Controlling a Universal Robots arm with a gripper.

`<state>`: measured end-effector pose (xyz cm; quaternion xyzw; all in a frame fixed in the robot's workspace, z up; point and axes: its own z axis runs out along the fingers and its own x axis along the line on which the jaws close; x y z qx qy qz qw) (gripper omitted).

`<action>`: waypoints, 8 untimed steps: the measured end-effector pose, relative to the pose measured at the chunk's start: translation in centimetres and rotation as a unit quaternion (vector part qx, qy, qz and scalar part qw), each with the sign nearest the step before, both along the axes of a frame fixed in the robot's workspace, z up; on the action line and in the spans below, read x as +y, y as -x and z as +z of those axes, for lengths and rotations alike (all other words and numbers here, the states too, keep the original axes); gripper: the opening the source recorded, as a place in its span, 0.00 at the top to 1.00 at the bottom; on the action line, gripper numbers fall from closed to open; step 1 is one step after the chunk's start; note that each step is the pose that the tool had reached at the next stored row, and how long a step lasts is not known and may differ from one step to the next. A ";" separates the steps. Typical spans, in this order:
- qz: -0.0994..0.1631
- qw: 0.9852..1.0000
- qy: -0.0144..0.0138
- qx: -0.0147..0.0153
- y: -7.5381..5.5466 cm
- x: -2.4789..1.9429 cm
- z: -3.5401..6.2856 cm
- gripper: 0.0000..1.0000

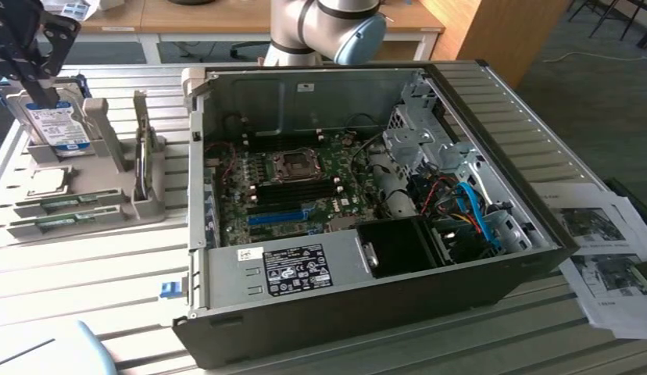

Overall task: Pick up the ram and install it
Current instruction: 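Reach for the ram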

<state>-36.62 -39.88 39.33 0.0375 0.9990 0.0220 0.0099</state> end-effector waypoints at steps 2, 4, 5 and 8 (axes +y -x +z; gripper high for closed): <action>0.000 1.000 0.000 0.000 0.3 0.00 0.00 0.91; 0.000 1.000 0.000 0.000 0.7 0.00 0.00 0.91; 0.000 1.000 0.000 0.000 0.9 0.00 0.01 0.91; 0.000 1.000 0.000 0.001 1.4 0.00 0.00 0.91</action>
